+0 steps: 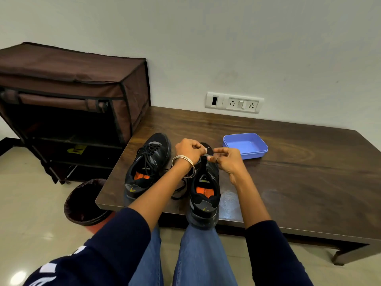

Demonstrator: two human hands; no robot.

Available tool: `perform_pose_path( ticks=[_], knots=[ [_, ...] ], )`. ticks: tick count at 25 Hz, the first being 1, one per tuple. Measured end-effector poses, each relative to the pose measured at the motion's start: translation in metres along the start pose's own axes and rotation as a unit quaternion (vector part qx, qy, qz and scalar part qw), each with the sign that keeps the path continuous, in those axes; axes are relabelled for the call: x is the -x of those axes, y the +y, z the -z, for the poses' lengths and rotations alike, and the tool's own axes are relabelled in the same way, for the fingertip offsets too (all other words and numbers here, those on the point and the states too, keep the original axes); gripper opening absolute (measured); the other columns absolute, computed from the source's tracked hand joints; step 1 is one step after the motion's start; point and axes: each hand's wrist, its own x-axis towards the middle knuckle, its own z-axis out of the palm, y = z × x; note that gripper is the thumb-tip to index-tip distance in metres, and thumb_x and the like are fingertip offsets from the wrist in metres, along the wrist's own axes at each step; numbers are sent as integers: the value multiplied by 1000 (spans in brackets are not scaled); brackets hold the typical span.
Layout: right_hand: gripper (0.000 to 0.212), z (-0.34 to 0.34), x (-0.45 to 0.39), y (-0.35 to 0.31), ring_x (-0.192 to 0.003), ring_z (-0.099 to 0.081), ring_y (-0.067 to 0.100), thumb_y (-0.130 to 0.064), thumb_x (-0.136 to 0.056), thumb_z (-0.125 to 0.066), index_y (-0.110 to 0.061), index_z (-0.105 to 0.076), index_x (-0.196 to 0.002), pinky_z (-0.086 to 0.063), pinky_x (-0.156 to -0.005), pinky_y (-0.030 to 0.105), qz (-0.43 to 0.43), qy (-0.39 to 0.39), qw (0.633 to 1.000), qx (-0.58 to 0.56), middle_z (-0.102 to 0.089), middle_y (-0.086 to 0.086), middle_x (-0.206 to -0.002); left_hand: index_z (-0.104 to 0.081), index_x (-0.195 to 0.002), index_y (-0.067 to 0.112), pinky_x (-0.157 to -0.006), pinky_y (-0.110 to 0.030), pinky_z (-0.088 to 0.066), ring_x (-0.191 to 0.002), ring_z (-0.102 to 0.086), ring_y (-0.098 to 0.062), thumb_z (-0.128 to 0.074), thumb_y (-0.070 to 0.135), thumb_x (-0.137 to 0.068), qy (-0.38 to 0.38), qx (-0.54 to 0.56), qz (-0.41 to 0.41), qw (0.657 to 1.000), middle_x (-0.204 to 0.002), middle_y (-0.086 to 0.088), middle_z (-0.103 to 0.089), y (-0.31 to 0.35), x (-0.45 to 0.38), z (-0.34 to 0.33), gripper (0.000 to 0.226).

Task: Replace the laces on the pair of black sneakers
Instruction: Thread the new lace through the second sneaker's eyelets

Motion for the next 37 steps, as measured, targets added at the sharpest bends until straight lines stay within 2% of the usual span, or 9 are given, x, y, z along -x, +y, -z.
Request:
perform_pose_path(
  ticks=[3, 5, 7, 12, 18, 24, 27, 32, 37],
  knots=[
    [64, -8, -1, 16, -108, -58, 26, -18, -68, -86, -15, -55, -123, -49, -94, 40, -54, -76, 981, 172, -61, 7, -103, -78, -87, 14, -76, -19, -49, -77, -62, -7, -74, 15, -80, -14, -28, 18, 999, -84, -1, -74, -6, 0, -11, 8],
    [79, -15, -5, 25, -128, -42, 35, -33, -69, -82, -19, -44, -137, -40, -104, 47, -57, -80, 947, 307, -49, 12, -129, -78, -85, 10, -75, -22, -50, -79, -63, -11, -72, 13, -81, -22, -57, 34, 998, -86, -5, -74, -13, -1, -18, 8],
    [80, -22, -2, 29, -135, -27, 37, -30, -78, -74, -21, -33, -147, -34, -108, 49, -47, -70, 920, 384, -34, 15, -142, -76, -80, 7, -74, -26, -51, -80, -65, -18, -70, 13, -80, -17, -74, 47, 996, -83, -8, -73, -19, -3, -24, 9],
    [37, -31, 5, 48, -119, -45, 36, -17, -85, -55, -12, -61, -120, -45, -92, 48, 30, 58, 953, 296, -54, 17, -120, -63, -57, 13, -61, -30, -48, -66, -58, -22, -66, 11, -79, -2, -114, 73, 991, -66, -7, -60, -19, -2, -34, 22],
    [40, -31, 1, 58, -102, -56, 38, -28, -75, -44, -17, -69, -105, -51, -80, 43, 30, 74, 964, 254, -63, 16, -101, -74, -68, 13, -69, -29, -50, -75, -63, -20, -63, 14, -85, 4, -74, 110, 991, -73, -5, -70, -27, -1, -52, 20],
    [38, -30, 4, 55, -116, -49, 32, -20, -84, -52, -16, -65, -119, -47, -90, 42, 53, 66, 967, 240, -59, 13, -117, -77, -84, 12, -79, -32, -54, -83, -66, -19, -69, 18, -85, -1, 33, 177, 984, -87, -4, -73, -29, -2, -57, 11],
    [46, -30, 5, 56, -119, -45, 28, -20, -81, -55, -15, -63, -126, -47, -93, 49, 39, 58, 971, 230, -55, 10, -120, -76, -83, 10, -76, -28, -53, -77, -63, -17, -70, 15, -84, -26, 35, 199, 979, -82, -3, -70, -26, -8, -53, 9],
    [42, -27, 4, 60, -111, -47, 30, -26, -71, -53, -12, -68, -108, -48, -87, 51, 42, 39, 969, 240, -56, 10, -109, -62, -55, 24, -80, -33, -56, -84, -68, -20, -72, 21, -82, 3, -4, 230, 973, -88, -2, -73, -27, -13, -58, 29],
    [48, -23, -3, 76, -114, -49, 26, -36, -67, -57, -21, -67, -112, -48, -93, 51, 40, 8, 980, 193, -57, 6, -113, -71, -64, 20, -81, -35, -57, -81, -67, -22, -74, 19, -80, -8, 7, 231, 973, -84, -2, -71, -30, -14, -58, 16]
  ],
)
